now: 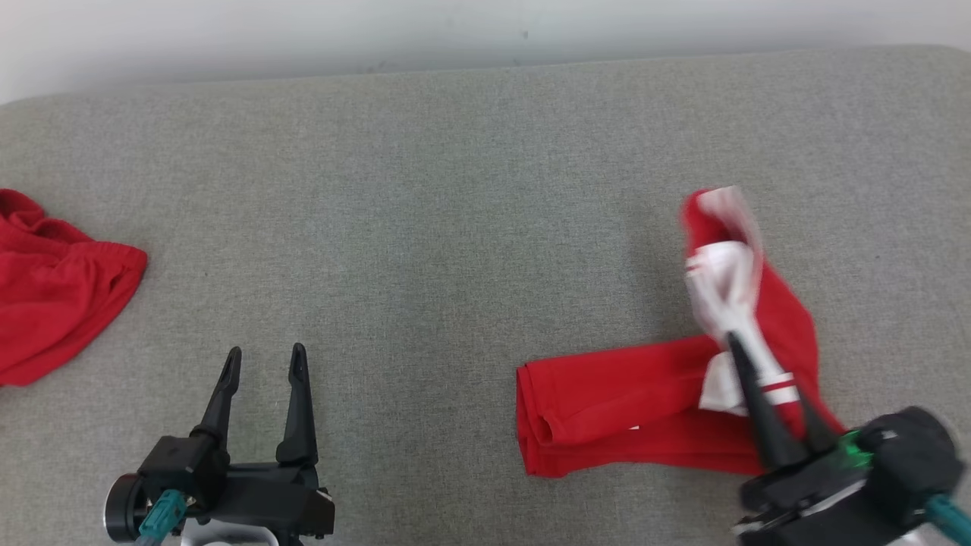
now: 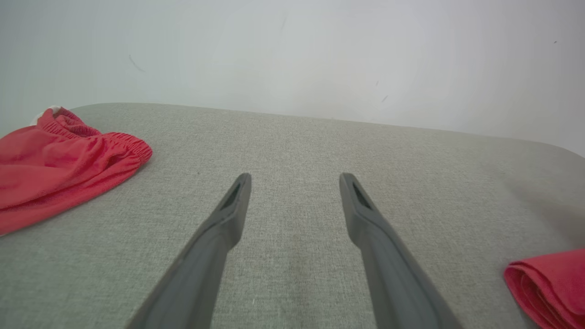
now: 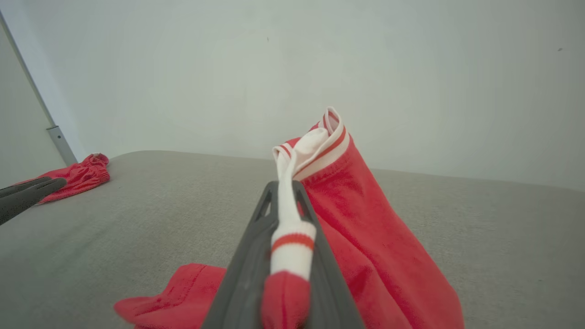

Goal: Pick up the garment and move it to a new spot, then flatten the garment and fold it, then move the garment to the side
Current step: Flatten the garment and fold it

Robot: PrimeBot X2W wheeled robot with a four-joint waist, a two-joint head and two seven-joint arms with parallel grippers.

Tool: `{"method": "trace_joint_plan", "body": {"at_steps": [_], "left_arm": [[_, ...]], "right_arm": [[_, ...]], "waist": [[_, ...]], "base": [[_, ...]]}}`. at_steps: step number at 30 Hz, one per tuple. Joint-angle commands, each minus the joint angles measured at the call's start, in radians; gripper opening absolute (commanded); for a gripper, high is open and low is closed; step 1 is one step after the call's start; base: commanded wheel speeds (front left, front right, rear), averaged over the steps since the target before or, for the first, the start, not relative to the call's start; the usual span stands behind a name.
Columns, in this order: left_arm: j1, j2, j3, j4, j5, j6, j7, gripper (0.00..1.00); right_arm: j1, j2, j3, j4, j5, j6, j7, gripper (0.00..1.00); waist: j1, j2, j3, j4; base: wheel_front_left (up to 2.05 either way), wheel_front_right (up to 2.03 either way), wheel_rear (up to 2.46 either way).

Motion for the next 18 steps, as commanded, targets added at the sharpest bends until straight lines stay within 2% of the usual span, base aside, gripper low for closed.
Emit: {"method": "trace_joint_plan", "body": {"at_steps": [1, 7, 18], "left_arm": [[-0.008, 0.000, 0.001, 0.004, 0.003, -0.007, -0.008, 1.00], [-0.013, -0.010, 0.002, 0.007, 0.007, -0.009, -0.008, 1.00], [-0.020, -0.025, 0.008, 0.013, 0.011, -0.018, -0.008, 1.00]], "right_arm": [[-0.008, 0.006, 0.023, -0.005, 0.009, -0.001, 0.003, 0.00], [-0.064, 0.033, 0.180, 0.057, 0.049, -0.001, 0.021, 0.00], [-0.131, 0.061, 0.358, 0.199, 0.112, -0.001, 0.024, 0.00]], "waist": [[0.0000, -0.0001, 0.002, 0.004], [0.0000, -0.0001, 0.009, 0.015], [0.0000, -0.0001, 0.014, 0.043]], "base": [[0.00, 0.00, 0.00], [0.00, 0.00, 0.00], [0.00, 0.00, 0.00]]}}
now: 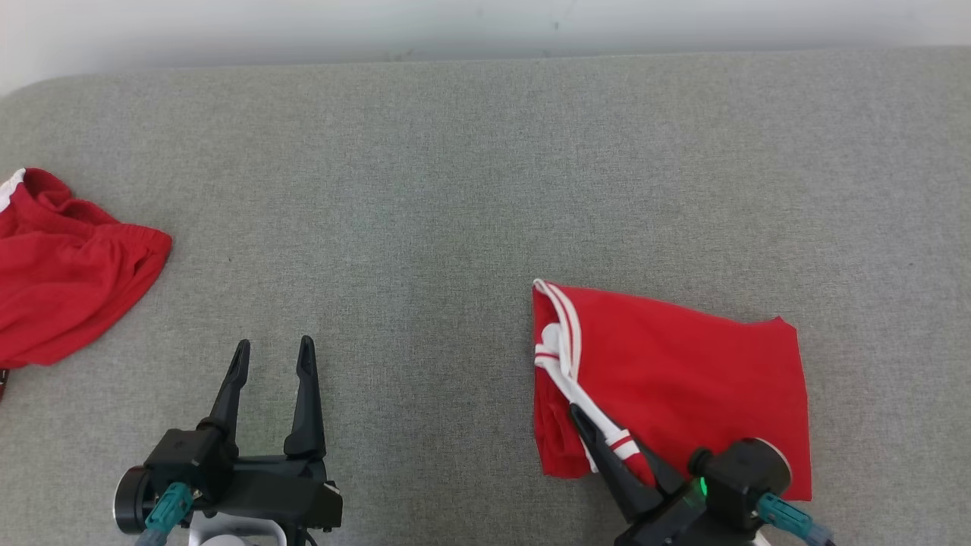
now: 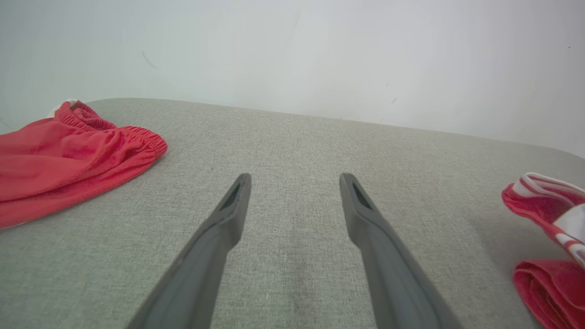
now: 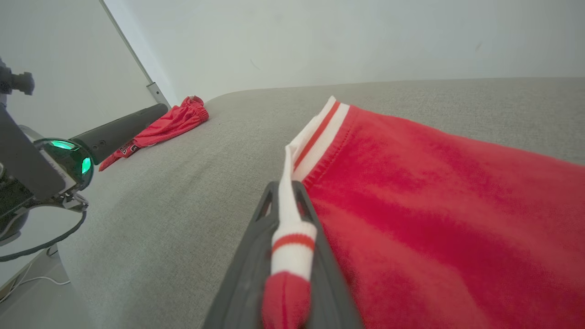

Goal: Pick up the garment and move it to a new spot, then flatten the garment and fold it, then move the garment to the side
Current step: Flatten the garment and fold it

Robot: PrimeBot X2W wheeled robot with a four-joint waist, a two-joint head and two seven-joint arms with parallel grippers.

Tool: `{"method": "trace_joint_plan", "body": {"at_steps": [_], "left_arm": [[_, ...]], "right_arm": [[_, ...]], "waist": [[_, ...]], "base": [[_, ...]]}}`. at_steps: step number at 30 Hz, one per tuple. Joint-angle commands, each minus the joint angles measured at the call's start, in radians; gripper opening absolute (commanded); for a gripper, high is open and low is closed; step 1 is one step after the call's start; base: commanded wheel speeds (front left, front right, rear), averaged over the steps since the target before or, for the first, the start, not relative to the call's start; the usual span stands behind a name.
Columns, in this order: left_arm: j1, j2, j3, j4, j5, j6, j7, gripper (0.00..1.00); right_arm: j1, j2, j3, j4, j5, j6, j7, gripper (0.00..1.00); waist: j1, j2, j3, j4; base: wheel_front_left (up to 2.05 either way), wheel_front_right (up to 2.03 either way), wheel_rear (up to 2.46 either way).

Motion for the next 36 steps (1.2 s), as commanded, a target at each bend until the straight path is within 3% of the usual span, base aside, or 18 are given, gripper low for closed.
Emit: {"method": "trace_joint_plan", "body": {"at_steps": [1, 4, 5, 6, 7, 8, 14, 17, 26, 32, 36], "left_arm": [[-0.003, -0.003, 0.005, 0.003, 0.008, -0.002, -0.008, 1.00], [-0.003, -0.006, 0.009, 0.006, 0.010, -0.005, -0.008, 1.00], [-0.002, -0.007, 0.010, 0.007, 0.010, -0.006, -0.008, 1.00], [-0.002, -0.007, 0.010, 0.007, 0.010, -0.006, -0.008, 1.00], [-0.001, -0.007, 0.011, 0.008, 0.010, -0.006, -0.008, 1.00], [0.000, -0.009, 0.014, 0.009, 0.012, -0.007, -0.008, 1.00], [0.011, -0.014, 0.024, 0.012, 0.015, -0.013, -0.008, 1.00], [0.016, -0.014, 0.028, 0.011, 0.017, -0.014, -0.008, 1.00], [0.029, -0.002, 0.040, -0.002, 0.029, -0.010, -0.008, 1.00], [0.047, 0.007, 0.040, -0.020, 0.040, -0.006, -0.008, 1.00], [0.062, 0.014, 0.034, -0.033, 0.046, -0.003, -0.007, 1.00]], "right_arm": [[-0.017, 0.007, 0.019, 0.023, 0.014, -0.001, -0.001, 0.00], [-0.027, 0.015, 0.039, 0.056, 0.035, -0.001, 0.008, 0.00], [-0.027, 0.018, 0.052, 0.066, 0.051, -0.001, 0.018, 0.23], [-0.027, 0.018, 0.052, 0.066, 0.051, -0.001, 0.018, 0.23], [-0.034, 0.017, 0.066, 0.068, 0.057, -0.001, 0.019, 0.86], [-0.040, 0.023, 0.085, 0.063, 0.090, -0.001, 0.014, 1.00], [-0.060, 0.018, 0.123, -0.007, 0.179, -0.001, -0.020, 1.00], [-0.063, 0.008, 0.086, -0.059, 0.201, -0.001, -0.040, 1.00], [-0.002, 0.032, -0.255, -0.127, 0.135, -0.001, -0.055, 1.00], [0.057, 0.020, -0.475, -0.087, 0.029, -0.001, -0.051, 1.00], [0.094, -0.001, -0.564, -0.049, -0.035, -0.001, -0.033, 1.00]], "waist": [[0.0000, 0.0000, 0.002, 0.002], [0.0000, 0.0000, 0.001, 0.003], [0.0000, 0.0000, 0.001, 0.002], [0.0000, 0.0000, 0.001, 0.002], [0.0000, 0.0000, 0.000, 0.002], [0.0000, 0.0000, -0.002, 0.002], [0.0000, 0.0000, -0.015, -0.003], [0.0000, 0.0000, -0.021, -0.007], [0.0000, 0.0000, -0.048, -0.019], [0.0000, 0.0000, -0.076, -0.027], [0.0000, 0.0000, -0.094, -0.028]], "base": [[0.00, 0.00, 0.00], [0.00, 0.00, 0.00], [0.00, 0.00, 0.00], [0.00, 0.00, 0.00], [0.00, 0.00, 0.00], [0.00, 0.00, 0.00], [0.00, 0.00, 0.00], [0.00, 0.00, 0.00], [0.00, 0.00, 0.00], [0.00, 0.00, 0.00], [0.00, 0.00, 0.00]]}}
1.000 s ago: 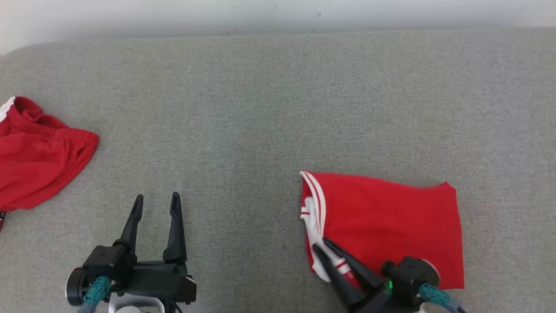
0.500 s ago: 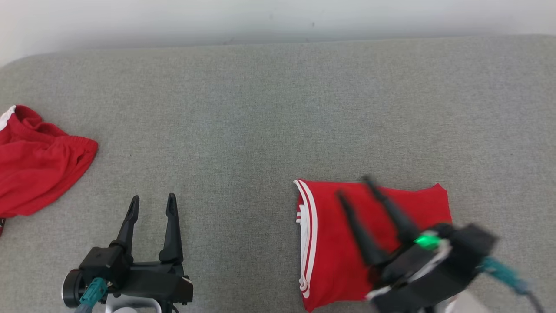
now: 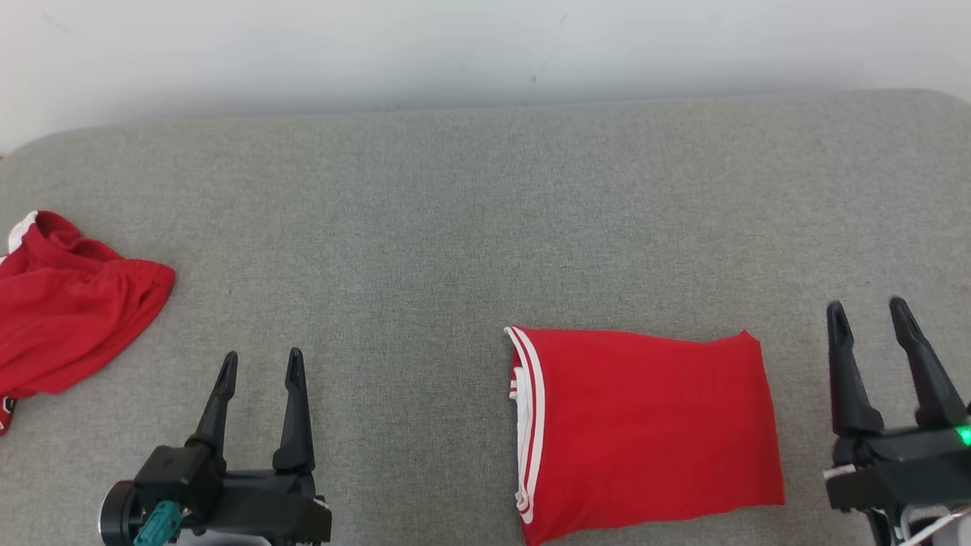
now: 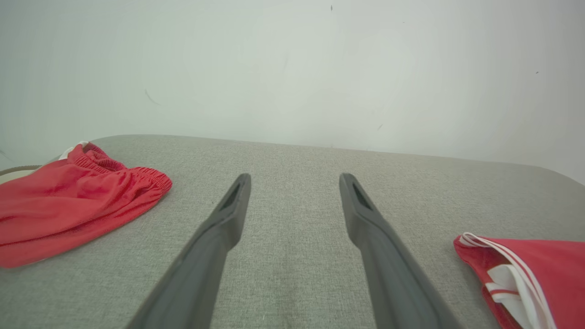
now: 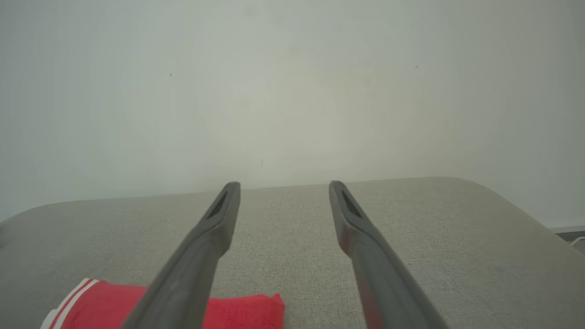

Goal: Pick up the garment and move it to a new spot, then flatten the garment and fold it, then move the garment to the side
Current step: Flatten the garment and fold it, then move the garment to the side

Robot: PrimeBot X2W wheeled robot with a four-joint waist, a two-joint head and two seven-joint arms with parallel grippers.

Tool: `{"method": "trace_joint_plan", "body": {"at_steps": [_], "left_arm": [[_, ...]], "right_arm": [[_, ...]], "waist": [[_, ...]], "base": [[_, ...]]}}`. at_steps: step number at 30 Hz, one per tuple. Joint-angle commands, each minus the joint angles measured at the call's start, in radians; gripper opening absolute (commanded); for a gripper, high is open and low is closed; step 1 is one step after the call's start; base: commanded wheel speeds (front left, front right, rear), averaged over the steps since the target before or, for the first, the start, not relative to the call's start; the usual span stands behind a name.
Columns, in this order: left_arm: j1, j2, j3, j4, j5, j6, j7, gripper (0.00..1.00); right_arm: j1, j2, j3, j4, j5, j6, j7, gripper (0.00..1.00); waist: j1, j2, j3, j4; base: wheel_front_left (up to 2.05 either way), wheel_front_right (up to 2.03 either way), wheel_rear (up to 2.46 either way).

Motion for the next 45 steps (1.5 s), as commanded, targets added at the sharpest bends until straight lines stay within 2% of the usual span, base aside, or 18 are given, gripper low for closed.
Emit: {"method": "trace_joint_plan", "body": {"at_steps": [1, 6, 13, 23, 33, 39, 45], "left_arm": [[0.021, 0.011, -0.001, -0.005, 0.016, 0.005, -0.006, 1.00], [0.042, 0.021, -0.005, -0.016, 0.017, 0.015, 0.004, 1.00], [0.073, 0.037, -0.004, -0.026, 0.013, 0.026, 0.017, 1.00], [0.085, 0.046, -0.006, -0.026, 0.003, 0.031, 0.026, 1.00], [0.062, 0.038, -0.012, -0.024, 0.005, 0.032, 0.021, 1.00], [0.040, 0.021, -0.028, -0.024, 0.012, 0.027, 0.017, 1.00], [0.023, 0.003, -0.037, -0.010, 0.010, 0.018, 0.008, 1.00]], "right_arm": [[0.024, -0.008, -0.017, 0.006, -0.023, -0.001, 0.007, 1.00], [0.086, -0.006, -0.044, 0.017, -0.051, -0.001, 0.043, 1.00], [0.161, 0.004, -0.022, 0.004, -0.074, -0.001, 0.086, 1.00], [0.189, 0.015, -0.003, -0.017, -0.081, -0.001, 0.110, 1.00], [0.170, -0.006, 0.017, -0.004, -0.066, -0.001, 0.135, 1.00], [0.142, -0.027, 0.057, 0.072, -0.038, -0.001, 0.186, 1.00], [0.098, -0.040, 0.090, 0.197, 0.001, -0.001, 0.195, 1.00]], "waist": [[0.0000, 0.0000, -0.013, -0.001], [0.0000, 0.0000, -0.038, 0.000], [0.0000, 0.0000, -0.065, -0.004], [0.0000, 0.0000, -0.073, -0.005], [0.0000, 0.0000, -0.063, 0.018], [0.0000, 0.0000, -0.037, 0.050], [0.0000, 0.0000, -0.009, 0.074]], "base": [[0.00, 0.00, 0.00], [0.00, 0.00, 0.00], [0.00, 0.00, 0.00], [0.00, 0.00, 0.00], [0.00, 0.00, 0.00], [0.00, 0.00, 0.00], [0.00, 0.00, 0.00]]}}
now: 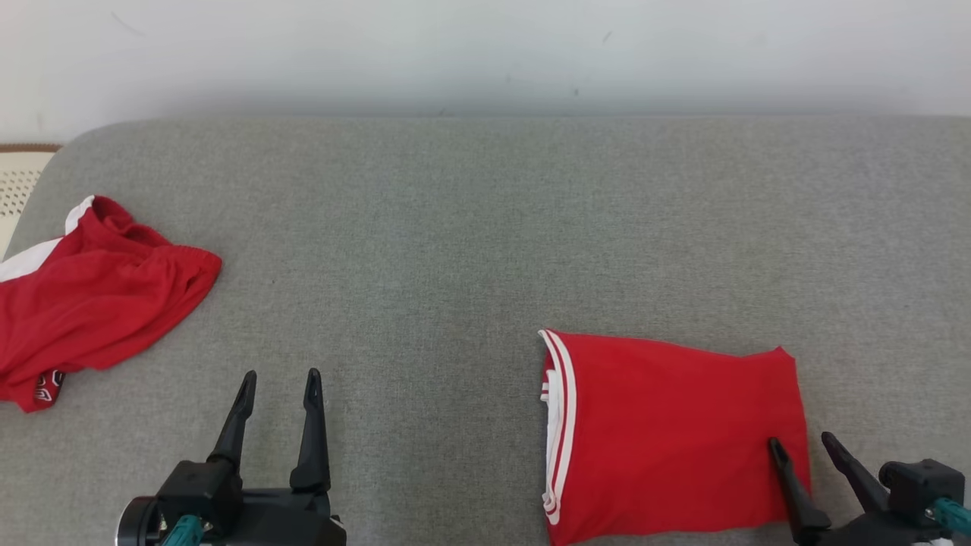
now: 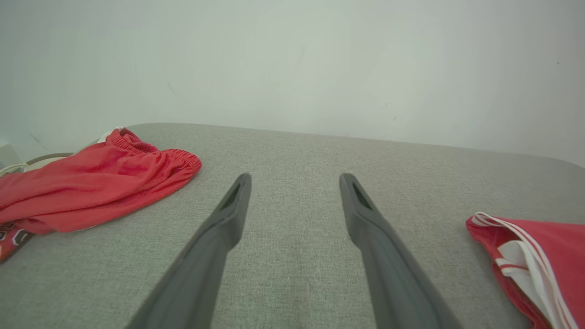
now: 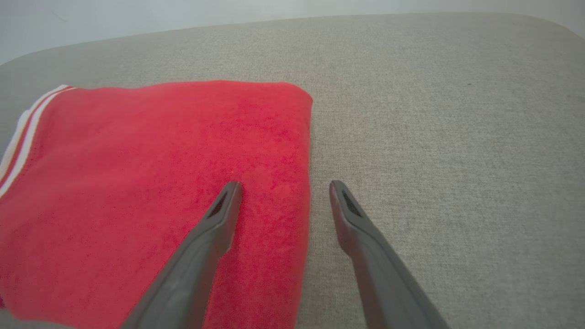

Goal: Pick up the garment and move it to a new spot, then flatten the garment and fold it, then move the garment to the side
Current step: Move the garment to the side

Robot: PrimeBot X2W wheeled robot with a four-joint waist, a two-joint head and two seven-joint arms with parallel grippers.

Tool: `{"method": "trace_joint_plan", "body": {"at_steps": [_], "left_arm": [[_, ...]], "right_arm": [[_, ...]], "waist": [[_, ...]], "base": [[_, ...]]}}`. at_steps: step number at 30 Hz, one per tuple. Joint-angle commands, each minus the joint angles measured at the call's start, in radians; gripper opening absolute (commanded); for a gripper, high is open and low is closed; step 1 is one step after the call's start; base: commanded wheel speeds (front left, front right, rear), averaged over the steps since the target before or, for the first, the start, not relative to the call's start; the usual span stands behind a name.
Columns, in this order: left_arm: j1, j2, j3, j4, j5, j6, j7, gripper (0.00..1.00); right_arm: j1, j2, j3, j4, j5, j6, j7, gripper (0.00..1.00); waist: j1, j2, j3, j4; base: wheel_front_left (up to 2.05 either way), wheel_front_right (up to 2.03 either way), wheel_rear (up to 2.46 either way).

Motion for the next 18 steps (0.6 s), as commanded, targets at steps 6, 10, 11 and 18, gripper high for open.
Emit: {"method": "trace_joint_plan", "body": {"at_steps": [6, 10, 11, 18], "left_arm": [[-0.017, -0.006, 0.005, 0.013, 0.000, -0.005, -0.014, 1.00], [-0.024, -0.007, 0.008, 0.014, 0.005, -0.003, -0.016, 1.00], [-0.026, -0.006, 0.009, 0.013, 0.005, -0.002, -0.017, 1.00], [-0.030, 0.003, 0.017, -0.001, 0.012, 0.002, -0.017, 1.00]], "right_arm": [[-0.077, -0.012, 0.045, 0.117, 0.048, -0.001, 0.002, 0.57], [-0.111, -0.025, 0.071, 0.145, 0.063, -0.001, -0.016, 0.00], [-0.116, -0.028, 0.075, 0.147, 0.065, -0.001, -0.018, 0.00], [-0.132, -0.041, 0.065, 0.135, 0.033, -0.001, -0.061, 0.00]], "waist": [[-0.0001, 0.0000, 0.032, 0.018], [-0.0001, 0.0000, 0.044, 0.016], [-0.0001, 0.0000, 0.047, 0.013], [-0.0001, 0.0000, 0.068, -0.039]], "base": [[0.00, 0.00, 0.00], [0.00, 0.00, 0.00], [0.00, 0.00, 0.00], [0.00, 0.00, 0.00]]}}
